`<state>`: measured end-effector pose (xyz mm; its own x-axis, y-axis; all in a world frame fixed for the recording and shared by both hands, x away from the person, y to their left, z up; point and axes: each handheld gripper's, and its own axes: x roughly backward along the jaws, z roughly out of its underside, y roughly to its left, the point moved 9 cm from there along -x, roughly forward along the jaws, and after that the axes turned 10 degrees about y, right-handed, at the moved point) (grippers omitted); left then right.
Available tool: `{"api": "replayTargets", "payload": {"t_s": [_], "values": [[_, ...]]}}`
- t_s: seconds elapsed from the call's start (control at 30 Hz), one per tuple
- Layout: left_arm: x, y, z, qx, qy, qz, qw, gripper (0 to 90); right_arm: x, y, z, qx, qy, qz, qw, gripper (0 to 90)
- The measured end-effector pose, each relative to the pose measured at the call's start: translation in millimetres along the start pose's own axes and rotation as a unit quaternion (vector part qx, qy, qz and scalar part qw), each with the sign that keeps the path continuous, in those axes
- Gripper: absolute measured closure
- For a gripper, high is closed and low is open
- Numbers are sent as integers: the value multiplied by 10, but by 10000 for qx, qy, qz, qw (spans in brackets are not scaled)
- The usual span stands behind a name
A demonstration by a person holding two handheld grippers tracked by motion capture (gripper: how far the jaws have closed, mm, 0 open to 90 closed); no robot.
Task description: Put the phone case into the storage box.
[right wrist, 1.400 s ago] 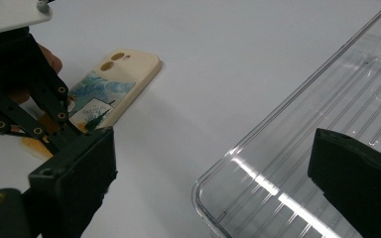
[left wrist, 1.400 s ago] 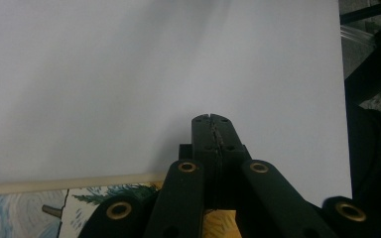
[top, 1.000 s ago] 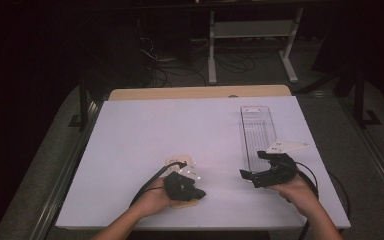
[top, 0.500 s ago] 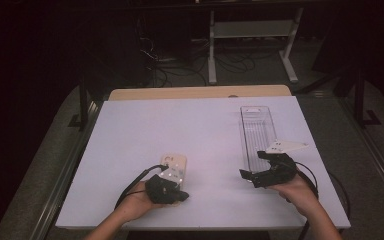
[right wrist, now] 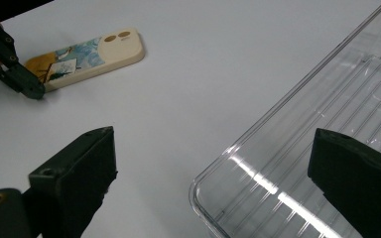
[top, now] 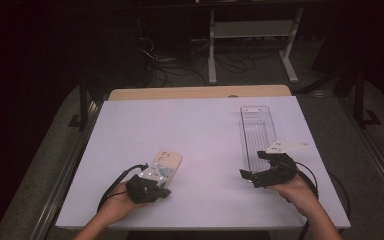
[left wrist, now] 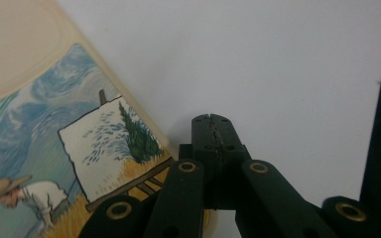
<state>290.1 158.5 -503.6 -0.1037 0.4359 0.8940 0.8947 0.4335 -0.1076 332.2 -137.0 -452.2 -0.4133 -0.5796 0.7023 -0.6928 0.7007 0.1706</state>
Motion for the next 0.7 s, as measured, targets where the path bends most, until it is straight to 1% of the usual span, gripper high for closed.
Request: {"api": "replayTargets", "payload": {"t_s": [0.03, 0.07, 0.13, 0.17, 0.2, 0.23, 0.33, 0.37, 0.43, 0.47, 0.5, 0.57, 0.67, 0.7], "values": [[11, 27, 19, 39, -4, -50, 10000, 900, 2, 1, 0, -18, 3, 5, 10000, 43], [20, 58, 38, 123, -40, -99, 9999, 900, 1, 0, 0, -19, -1, 3, 10000, 43], [50, 139, 94, 202, -28, -214, 9996, 900, 2, 1, 1, -43, 5, -4, 10000, 44], [61, 170, 112, 280, -69, -247, 9993, 900, 1, 1, 1, -39, 2, -2, 10000, 44], [84, 226, 151, 292, -35, -328, 9990, 900, 1, 1, 1, -39, 6, -2, 10000, 44], [97, 255, 175, 328, -8, -363, 9988, 900, 1, 0, 1, -35, 0, 1, 10000, 44], [137, 381, 241, 486, -66, -516, 9975, 900, 1, 1, 1, -40, 3, 2, 10000, 44], [151, 407, 258, 542, -61, -536, 9971, 900, 1, 1, 1, -41, 2, 0, 10000, 44], [164, 457, 277, 557, -85, -593, 9966, 900, 1, 0, 2, -30, 4, 4, 10000, 44], [170, 457, 284, 604, -63, -592, 9964, 900, 1, 1, 2, -32, 2, -1, 10000, 44], [167, 460, 282, 609, -93, -590, 9964, 900, 1, 1, 2, -30, 2, -1, 10000, 44], [172, 458, 281, 585, -64, -599, 9965, 900, 2, 0, 3, -31, 4, -5, 10000, 44], [192, 438, 239, 580, -170, -529, 9968, 900, 3, 0, 4, -35, 5, -6, 10000, 44], [210, 426, 204, 601, -270, -493, 9966, 900, 3, 0, 3, -32, 4, -6, 10000, 44]]}}
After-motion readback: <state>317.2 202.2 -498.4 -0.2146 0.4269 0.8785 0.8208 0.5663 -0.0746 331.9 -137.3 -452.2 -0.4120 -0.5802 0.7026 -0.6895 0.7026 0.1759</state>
